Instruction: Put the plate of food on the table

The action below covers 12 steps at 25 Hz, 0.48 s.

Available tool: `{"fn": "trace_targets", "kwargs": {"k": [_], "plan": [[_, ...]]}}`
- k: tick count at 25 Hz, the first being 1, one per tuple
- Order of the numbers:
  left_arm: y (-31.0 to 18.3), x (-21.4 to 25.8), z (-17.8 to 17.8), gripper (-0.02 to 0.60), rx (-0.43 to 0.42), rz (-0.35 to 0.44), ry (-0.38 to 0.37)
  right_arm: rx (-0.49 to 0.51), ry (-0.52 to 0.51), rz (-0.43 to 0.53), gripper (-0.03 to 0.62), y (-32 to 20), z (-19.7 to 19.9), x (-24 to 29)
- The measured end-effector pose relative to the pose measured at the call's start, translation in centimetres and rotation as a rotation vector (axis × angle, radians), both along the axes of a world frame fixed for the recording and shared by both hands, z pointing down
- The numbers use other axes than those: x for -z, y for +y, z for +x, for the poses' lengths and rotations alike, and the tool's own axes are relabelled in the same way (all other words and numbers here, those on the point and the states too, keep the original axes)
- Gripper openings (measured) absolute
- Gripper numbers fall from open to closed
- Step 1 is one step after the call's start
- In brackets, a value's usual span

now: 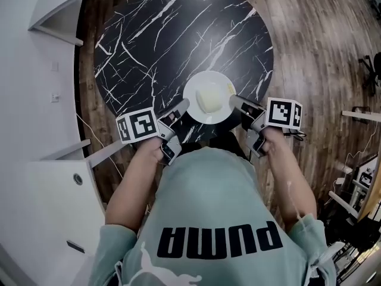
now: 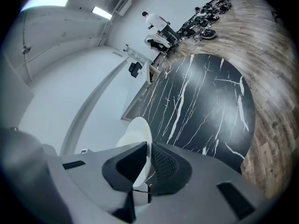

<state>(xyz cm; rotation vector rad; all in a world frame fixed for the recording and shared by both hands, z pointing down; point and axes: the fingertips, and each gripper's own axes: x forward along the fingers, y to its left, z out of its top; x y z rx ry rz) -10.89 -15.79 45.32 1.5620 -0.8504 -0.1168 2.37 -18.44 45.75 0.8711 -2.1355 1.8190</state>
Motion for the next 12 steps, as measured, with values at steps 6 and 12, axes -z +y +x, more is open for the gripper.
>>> {"fn": "trace_targets", "kwargs": {"k": [6,12], "plan": [[-3.5,-2.1,0.5,0.023,0.024,-0.049,-0.034,0.035,0.007,-0.042,0.031,-3.9,0.4,-2.1],[-6.6,-5.4,0.6,0.025,0.052,-0.096,-0.042,0.057,0.023,-0.065,0.031,-7.4,0.4,-5.1]]}}
